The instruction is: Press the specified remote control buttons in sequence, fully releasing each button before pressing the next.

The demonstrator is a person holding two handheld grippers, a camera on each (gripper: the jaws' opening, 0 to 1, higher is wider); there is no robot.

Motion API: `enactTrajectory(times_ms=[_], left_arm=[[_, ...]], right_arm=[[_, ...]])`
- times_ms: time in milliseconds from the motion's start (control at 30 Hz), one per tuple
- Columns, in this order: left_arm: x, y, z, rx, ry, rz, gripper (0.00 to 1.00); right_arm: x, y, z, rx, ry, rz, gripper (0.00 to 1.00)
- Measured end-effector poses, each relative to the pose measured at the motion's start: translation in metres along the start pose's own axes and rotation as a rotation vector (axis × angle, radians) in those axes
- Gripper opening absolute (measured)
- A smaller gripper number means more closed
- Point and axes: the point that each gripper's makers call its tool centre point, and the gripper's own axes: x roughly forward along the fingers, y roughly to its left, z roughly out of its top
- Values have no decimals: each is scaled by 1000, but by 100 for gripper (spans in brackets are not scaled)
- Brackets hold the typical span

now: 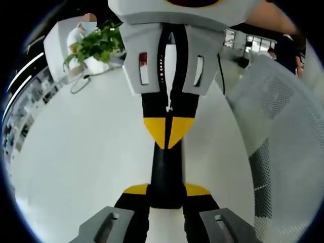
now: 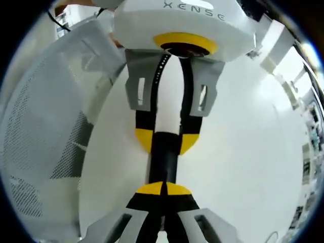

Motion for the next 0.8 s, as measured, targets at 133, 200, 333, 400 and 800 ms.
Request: enactTrajectory(times_ms=[133, 200, 333, 400, 800], left_arm=[[0, 1, 0, -2, -3, -1, 23], [0, 0, 1, -2, -4, -2, 23], [-1, -2, 1, -2, -6, -2, 23], [-2, -3, 2, -4, -7, -1, 23], [-1, -1, 1, -3, -9, -1, 23]], right_arm=[[1, 0, 0, -4, 4, 7, 0], [2, 0, 0, -6, 9, 10, 0], [5, -1, -3, -11, 17, 17, 0], [6, -2, -3, -10, 18, 19, 0], [7, -1, -2, -48, 59, 25, 0]])
